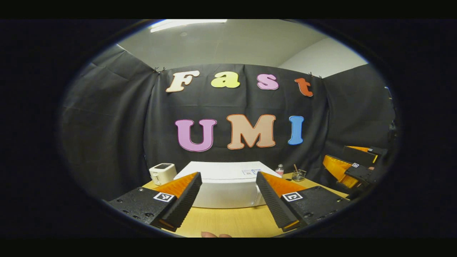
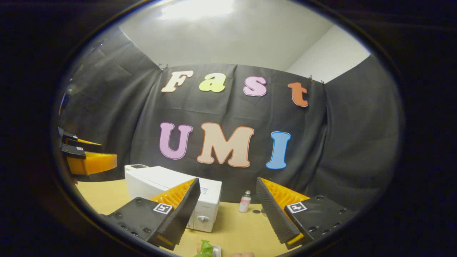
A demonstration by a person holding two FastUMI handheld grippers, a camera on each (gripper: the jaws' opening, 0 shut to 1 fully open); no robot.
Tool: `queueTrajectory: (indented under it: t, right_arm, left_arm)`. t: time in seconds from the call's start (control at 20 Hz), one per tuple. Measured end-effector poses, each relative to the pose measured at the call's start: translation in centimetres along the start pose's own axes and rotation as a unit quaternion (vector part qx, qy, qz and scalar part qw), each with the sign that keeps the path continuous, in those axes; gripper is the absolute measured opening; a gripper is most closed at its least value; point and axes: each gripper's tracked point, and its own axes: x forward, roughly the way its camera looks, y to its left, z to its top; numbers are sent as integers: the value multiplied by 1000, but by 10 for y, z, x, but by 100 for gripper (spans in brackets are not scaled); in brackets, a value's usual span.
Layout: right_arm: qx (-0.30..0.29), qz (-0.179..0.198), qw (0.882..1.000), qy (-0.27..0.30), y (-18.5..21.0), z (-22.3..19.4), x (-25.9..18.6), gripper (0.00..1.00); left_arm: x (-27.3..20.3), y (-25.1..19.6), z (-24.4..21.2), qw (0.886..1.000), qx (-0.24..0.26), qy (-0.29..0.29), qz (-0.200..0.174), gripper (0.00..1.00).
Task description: Open the microwave oven with the left hand, put the food in, and close the microwave oven.
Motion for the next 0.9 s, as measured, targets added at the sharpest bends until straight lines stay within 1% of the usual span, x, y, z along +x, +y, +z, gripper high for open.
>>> queueTrajectory:
  t: [0.05,0.1,0.2,0.3,0.35,0.4,0.45,0.5,0.55,0.65,0.8,0.9]
  right_arm:
    - [2,-1,1000,0,-1,0,0,97]
    - [4,-1,1000,1,-1,-1,0,100]
    - [8,-3,1000,3,-3,-2,2,100]
    - [11,-5,1000,4,-3,-4,3,100]
    - [11,-5,1000,6,-3,-3,4,96]
    - [10,-6,1000,7,-3,-4,6,96]
    - [8,-7,1000,6,-3,-4,7,99]
    - [6,-9,1000,5,-3,-2,6,96]
    - [7,-9,1000,4,-3,0,6,96]
    - [8,-6,1000,6,-1,-2,7,99]
    - [7,-12,1000,10,-7,-4,5,100]
    - [7,-15,1000,14,-10,-5,3,100]
  left_arm:
    - [1,0,-1,1000,0,-2,0,94]
    - [2,1,0,1000,0,-2,1,94]
    - [1,3,-2,1000,4,2,3,95]
    - [0,6,-4,1000,6,4,6,94]
    - [0,7,-4,1000,6,5,7,94]
    - [-1,8,-5,1000,6,6,7,93]
    - [-1,9,-6,1000,4,6,7,94]
    - [0,9,-6,1000,3,8,7,95]
    - [0,9,-7,1000,2,7,4,94]
    - [0,10,-5,1000,5,4,3,94]
    - [3,8,-9,1000,11,8,-2,95]
    - [9,3,-15,1000,13,10,-7,94]
